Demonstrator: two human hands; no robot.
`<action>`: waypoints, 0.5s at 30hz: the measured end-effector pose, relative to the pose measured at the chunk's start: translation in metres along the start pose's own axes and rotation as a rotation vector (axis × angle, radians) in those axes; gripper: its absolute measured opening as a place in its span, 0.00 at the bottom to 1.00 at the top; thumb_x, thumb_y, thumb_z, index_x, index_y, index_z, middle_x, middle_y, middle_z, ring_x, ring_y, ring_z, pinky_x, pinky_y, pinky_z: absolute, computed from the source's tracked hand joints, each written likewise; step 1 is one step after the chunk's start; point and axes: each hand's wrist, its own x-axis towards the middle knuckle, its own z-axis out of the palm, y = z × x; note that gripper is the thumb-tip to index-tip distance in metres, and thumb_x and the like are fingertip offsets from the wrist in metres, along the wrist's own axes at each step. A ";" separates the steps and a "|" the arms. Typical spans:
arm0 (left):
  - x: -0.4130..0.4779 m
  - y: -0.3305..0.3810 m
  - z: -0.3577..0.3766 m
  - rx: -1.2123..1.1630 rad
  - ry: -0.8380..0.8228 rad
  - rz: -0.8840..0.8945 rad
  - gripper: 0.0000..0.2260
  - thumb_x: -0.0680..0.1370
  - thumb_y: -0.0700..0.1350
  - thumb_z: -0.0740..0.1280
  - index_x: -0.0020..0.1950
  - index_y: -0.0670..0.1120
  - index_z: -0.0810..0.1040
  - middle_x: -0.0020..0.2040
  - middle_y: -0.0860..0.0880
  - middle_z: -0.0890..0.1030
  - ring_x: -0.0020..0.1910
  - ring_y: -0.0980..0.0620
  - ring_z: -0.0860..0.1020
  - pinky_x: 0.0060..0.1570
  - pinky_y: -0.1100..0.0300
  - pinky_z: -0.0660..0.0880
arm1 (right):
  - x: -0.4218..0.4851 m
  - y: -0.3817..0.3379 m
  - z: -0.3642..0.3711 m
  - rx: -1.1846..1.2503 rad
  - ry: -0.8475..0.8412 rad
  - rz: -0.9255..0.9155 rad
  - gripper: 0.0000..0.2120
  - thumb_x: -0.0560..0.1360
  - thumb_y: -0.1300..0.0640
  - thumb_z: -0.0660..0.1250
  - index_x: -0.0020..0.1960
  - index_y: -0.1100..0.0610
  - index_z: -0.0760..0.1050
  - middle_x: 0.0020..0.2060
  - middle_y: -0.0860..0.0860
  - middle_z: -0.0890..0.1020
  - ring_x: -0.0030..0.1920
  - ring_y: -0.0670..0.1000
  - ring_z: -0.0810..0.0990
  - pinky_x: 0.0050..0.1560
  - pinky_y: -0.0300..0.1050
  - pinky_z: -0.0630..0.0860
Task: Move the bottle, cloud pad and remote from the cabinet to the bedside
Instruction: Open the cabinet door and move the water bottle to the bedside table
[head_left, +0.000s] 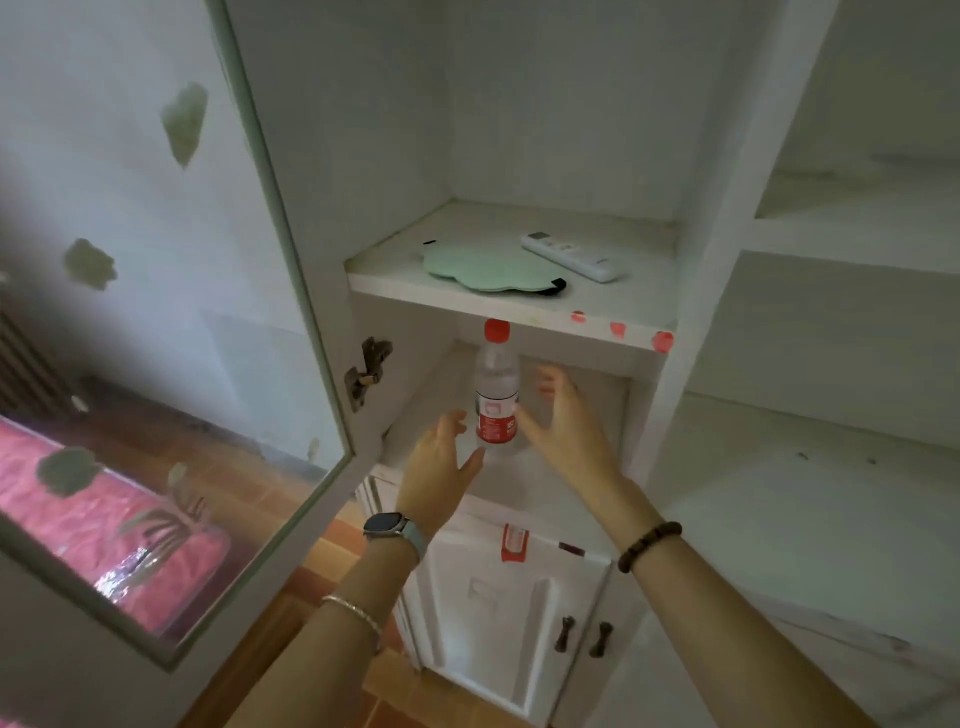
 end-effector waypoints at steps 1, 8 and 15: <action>0.007 -0.001 0.004 -0.018 -0.014 -0.005 0.23 0.76 0.51 0.66 0.68 0.45 0.66 0.61 0.46 0.77 0.59 0.48 0.74 0.54 0.62 0.68 | 0.008 0.001 0.004 0.003 -0.003 0.013 0.30 0.75 0.45 0.67 0.72 0.53 0.60 0.68 0.51 0.71 0.66 0.51 0.73 0.60 0.43 0.71; 0.046 -0.001 0.029 -0.154 -0.054 -0.076 0.26 0.74 0.53 0.69 0.67 0.47 0.64 0.56 0.46 0.79 0.49 0.46 0.80 0.45 0.53 0.78 | 0.053 0.006 0.031 0.083 0.003 -0.052 0.25 0.72 0.46 0.71 0.65 0.52 0.68 0.60 0.49 0.76 0.59 0.48 0.76 0.58 0.44 0.76; 0.053 -0.010 0.042 -0.151 -0.060 -0.120 0.29 0.72 0.59 0.69 0.67 0.50 0.64 0.55 0.48 0.79 0.48 0.51 0.79 0.45 0.51 0.79 | 0.074 0.008 0.046 0.118 0.035 -0.051 0.27 0.69 0.43 0.72 0.64 0.52 0.70 0.57 0.49 0.78 0.58 0.50 0.78 0.55 0.50 0.79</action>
